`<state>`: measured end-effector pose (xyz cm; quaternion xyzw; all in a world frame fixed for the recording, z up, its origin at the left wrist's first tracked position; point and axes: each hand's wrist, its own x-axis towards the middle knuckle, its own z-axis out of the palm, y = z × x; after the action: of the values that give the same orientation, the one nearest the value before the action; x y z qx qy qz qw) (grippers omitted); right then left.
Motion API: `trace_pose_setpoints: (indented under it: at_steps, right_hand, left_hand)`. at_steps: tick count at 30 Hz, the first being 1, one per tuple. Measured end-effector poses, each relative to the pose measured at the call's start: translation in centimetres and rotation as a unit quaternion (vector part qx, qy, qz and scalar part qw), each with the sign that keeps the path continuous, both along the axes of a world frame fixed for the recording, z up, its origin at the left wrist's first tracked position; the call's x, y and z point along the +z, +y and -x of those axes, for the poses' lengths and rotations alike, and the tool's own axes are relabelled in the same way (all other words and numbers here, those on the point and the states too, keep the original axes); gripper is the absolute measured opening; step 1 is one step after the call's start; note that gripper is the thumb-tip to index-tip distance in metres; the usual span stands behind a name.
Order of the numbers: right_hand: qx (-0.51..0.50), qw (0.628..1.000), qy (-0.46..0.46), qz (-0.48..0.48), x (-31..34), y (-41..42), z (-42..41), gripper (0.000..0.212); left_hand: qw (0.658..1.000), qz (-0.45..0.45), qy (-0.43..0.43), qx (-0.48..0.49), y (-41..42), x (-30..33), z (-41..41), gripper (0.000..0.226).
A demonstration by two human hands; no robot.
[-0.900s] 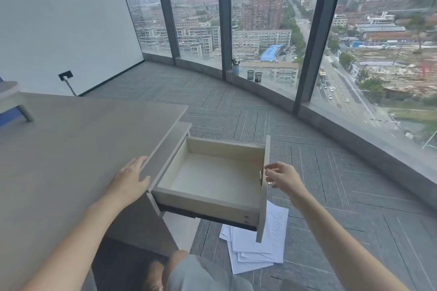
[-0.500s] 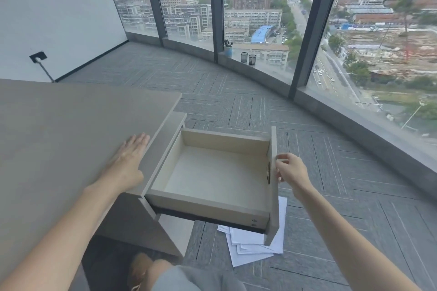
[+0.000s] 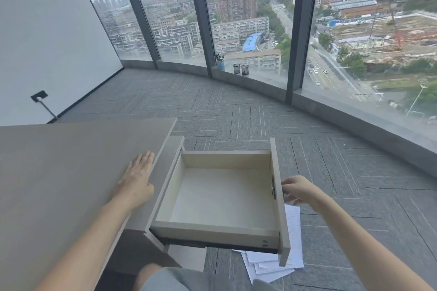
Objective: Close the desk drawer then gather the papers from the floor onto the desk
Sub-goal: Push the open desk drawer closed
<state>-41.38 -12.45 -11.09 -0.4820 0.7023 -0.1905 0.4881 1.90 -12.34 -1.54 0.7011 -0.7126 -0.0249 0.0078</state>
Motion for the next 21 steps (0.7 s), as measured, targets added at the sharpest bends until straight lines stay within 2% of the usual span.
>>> trace_pose_setpoints:
  at_steps: [2, 6, 13, 21]
  right_hand:
    - [0.013, 0.999, 0.000, -0.032, -0.4, 0.0, 0.3, 0.024]
    - [0.046, 0.997, -0.029, -0.061, -0.7, 0.0, 1.2, 0.019]
    - [0.138, 0.988, -0.055, -0.049, -1.2, -0.4, 1.4, 0.017]
    - [0.161, 0.981, -0.061, -0.093, -1.3, -1.1, -1.8, 0.019]
  left_hand:
    - [1.000, 0.001, -0.005, 0.000, -0.6, 0.1, 0.1, 0.090]
    - [1.000, 0.009, 0.007, -0.001, -1.0, -0.1, 0.2, 0.089]
    - [0.999, 0.027, 0.029, 0.011, -1.0, -0.4, 0.3, 0.087]
    - [0.999, 0.028, 0.032, 0.022, -1.1, -0.5, 0.2, 0.088]
